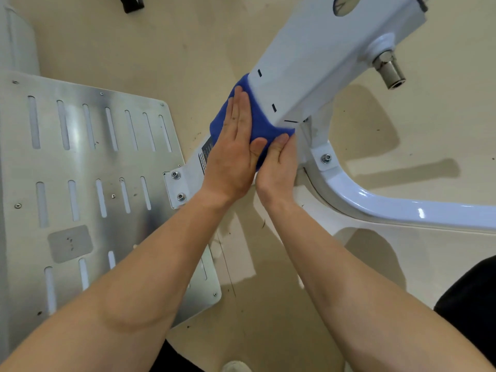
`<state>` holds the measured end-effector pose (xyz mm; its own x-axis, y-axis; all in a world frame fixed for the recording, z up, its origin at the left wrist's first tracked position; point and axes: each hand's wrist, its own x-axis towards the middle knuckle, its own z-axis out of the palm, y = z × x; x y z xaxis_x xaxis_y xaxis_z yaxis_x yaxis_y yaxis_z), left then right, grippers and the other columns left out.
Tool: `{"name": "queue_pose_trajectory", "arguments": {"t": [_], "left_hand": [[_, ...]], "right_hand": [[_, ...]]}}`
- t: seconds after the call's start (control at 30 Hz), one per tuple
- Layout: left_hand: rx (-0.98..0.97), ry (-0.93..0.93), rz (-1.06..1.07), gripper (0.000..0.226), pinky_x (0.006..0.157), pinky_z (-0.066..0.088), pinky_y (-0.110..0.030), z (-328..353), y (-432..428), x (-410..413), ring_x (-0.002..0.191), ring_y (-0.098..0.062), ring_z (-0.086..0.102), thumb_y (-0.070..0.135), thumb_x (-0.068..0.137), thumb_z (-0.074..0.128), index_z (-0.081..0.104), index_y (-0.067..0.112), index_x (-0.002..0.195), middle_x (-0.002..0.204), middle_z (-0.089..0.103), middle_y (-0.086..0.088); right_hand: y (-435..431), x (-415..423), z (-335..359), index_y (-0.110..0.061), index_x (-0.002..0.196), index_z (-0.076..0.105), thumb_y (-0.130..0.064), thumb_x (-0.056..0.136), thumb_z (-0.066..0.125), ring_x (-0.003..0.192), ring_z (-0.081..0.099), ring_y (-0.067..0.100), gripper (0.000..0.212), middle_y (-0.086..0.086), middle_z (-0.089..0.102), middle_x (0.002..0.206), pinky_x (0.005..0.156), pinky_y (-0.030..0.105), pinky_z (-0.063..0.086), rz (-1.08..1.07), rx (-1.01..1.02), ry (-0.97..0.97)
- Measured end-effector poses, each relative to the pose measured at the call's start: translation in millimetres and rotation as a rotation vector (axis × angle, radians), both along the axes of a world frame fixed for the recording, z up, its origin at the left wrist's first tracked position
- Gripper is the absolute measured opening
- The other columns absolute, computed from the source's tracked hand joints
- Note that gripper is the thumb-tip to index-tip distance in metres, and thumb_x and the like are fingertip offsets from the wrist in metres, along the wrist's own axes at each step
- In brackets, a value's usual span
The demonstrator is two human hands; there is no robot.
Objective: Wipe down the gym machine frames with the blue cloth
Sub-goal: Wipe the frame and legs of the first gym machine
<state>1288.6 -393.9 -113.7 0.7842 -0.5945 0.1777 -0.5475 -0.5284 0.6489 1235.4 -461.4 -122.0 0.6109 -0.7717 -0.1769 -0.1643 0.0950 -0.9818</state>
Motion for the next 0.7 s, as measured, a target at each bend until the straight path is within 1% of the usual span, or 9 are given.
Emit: {"name": "queue_pose_trajectory", "arguments": {"t": [0.07,0.13,0.17,0.23,0.3,0.37,0.43,0.57,0.7], "left_hand": [[0.006,-0.017,-0.010,0.075,0.119,0.026,-0.045,-16.0,10.6,1.6,0.152,-0.026,0.011,0.048,0.100,0.025,0.009,-0.001,0.155,0.164,0.009,-0.016],[0.016,-0.007,0.000,0.076,0.115,0.033,-0.051,-34.0,27.4,3.5,0.152,-0.027,0.014,0.048,0.098,0.025,0.007,0.001,0.155,0.164,0.007,-0.015],[0.030,0.013,0.010,0.077,0.113,0.035,-0.051,-42.9,36.6,4.4,0.152,-0.027,0.014,0.049,0.098,0.026,0.005,0.002,0.155,0.164,0.006,-0.014],[0.071,0.055,0.040,0.076,0.114,0.035,-0.048,-58.9,54.7,4.5,0.152,-0.024,0.013,0.048,0.099,0.028,0.002,0.006,0.156,0.165,0.004,-0.010],[0.130,0.101,0.092,0.073,0.114,0.037,-0.040,-74.1,74.2,1.9,0.150,-0.021,0.019,0.045,0.101,0.034,-0.002,0.014,0.157,0.166,0.003,-0.003],[0.203,0.168,0.166,0.072,0.105,0.037,-0.028,-83.1,88.7,-1.9,0.145,-0.020,0.031,0.040,0.103,0.039,-0.005,0.023,0.157,0.166,0.005,0.005],[0.244,0.247,0.223,0.072,0.101,0.037,-0.026,-84.7,94.0,-3.6,0.137,-0.019,0.040,0.035,0.104,0.041,-0.007,0.028,0.157,0.165,0.010,0.009],[0.108,0.165,0.115,0.067,0.115,0.034,-0.045,-60.1,66.4,-5.5,0.149,-0.023,0.022,0.026,0.104,0.039,-0.001,0.015,0.157,0.166,0.004,-0.002],[0.027,0.091,0.077,0.065,0.118,0.031,-0.045,-49.9,44.6,-5.7,0.152,-0.023,0.008,0.021,0.104,0.040,0.005,0.005,0.156,0.165,0.004,-0.011]], "right_hand": [[7.0,-0.7,-20.0,-0.026,0.103,0.048,-0.025,0.107,0.028,0.078,0.056,-0.014,0.021,-0.020,0.057,0.089,0.074,0.012,0.043,0.047,-0.015,0.008],[18.9,-1.3,-41.9,-0.010,0.109,0.054,-0.030,0.105,0.028,0.078,0.058,-0.004,0.033,-0.008,0.063,0.093,0.074,0.021,0.048,0.122,-0.019,0.023],[25.3,-2.0,-50.5,-0.007,0.114,0.055,-0.028,0.106,0.028,0.080,0.059,-0.004,0.035,-0.007,0.064,0.097,0.076,0.019,0.049,0.152,-0.007,0.024],[39.0,-2.2,-65.9,-0.010,0.119,0.054,-0.019,0.108,0.030,0.082,0.058,-0.005,0.028,-0.011,0.061,0.101,0.075,0.012,0.046,0.209,0.024,0.052],[52.7,-2.0,-81.2,-0.008,0.126,0.052,-0.016,0.107,0.031,0.087,0.056,0.004,0.029,-0.007,0.061,0.105,0.074,0.011,0.045,0.280,0.018,0.116],[61.9,-3.9,-91.8,-0.008,0.130,0.050,-0.019,0.107,0.032,0.093,0.058,0.012,0.031,-0.002,0.062,0.111,0.080,0.019,0.048,0.364,0.003,0.156],[61.8,-6.1,-92.9,-0.011,0.130,0.050,-0.021,0.107,0.032,0.096,0.059,0.013,0.031,-0.001,0.063,0.114,0.083,0.028,0.049,0.413,0.018,0.190],[45.5,-7.3,-68.0,-0.015,0.120,0.054,-0.021,0.107,0.033,0.094,0.060,0.010,0.025,-0.006,0.063,0.108,0.083,0.025,0.049,0.248,0.046,0.098],[41.3,-3.5,-59.0,-0.018,0.113,0.050,-0.026,0.108,0.030,0.087,0.061,0.002,0.023,-0.016,0.062,0.098,0.074,0.020,0.047,0.163,-0.018,0.073]]}}
